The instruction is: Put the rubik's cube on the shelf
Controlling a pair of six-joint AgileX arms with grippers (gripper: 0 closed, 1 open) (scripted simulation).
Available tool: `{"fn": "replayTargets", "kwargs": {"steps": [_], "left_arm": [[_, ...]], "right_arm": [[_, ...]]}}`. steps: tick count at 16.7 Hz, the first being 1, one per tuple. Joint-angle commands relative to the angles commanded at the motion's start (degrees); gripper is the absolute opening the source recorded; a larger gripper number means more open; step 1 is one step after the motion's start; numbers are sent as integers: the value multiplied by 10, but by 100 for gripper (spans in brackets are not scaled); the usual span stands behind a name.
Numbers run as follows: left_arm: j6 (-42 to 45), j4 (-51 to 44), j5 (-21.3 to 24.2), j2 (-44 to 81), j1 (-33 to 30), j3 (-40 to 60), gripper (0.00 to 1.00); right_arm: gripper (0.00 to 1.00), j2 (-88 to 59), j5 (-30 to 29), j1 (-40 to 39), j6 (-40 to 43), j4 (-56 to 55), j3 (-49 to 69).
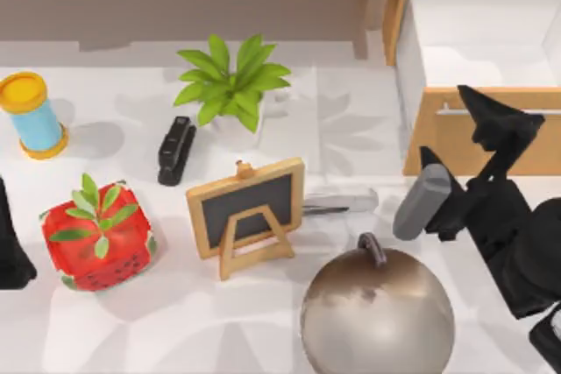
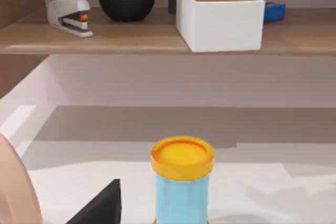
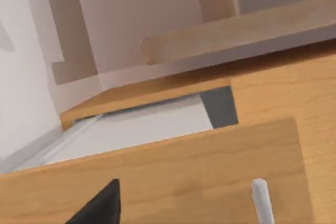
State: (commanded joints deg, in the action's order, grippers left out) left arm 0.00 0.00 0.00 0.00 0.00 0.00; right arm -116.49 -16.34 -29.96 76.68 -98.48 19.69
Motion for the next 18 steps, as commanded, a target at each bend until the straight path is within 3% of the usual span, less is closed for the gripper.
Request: {"fn": "replayTargets", "kwargs": {"steps": [6, 18], "left_arm": [[0, 0, 0, 0, 0, 0, 100], [0, 0, 0, 0, 0, 0, 100]], "right_arm": [[100, 31, -52, 99, 122, -22, -74], [100, 23, -36, 119, 124, 15, -28]]}}
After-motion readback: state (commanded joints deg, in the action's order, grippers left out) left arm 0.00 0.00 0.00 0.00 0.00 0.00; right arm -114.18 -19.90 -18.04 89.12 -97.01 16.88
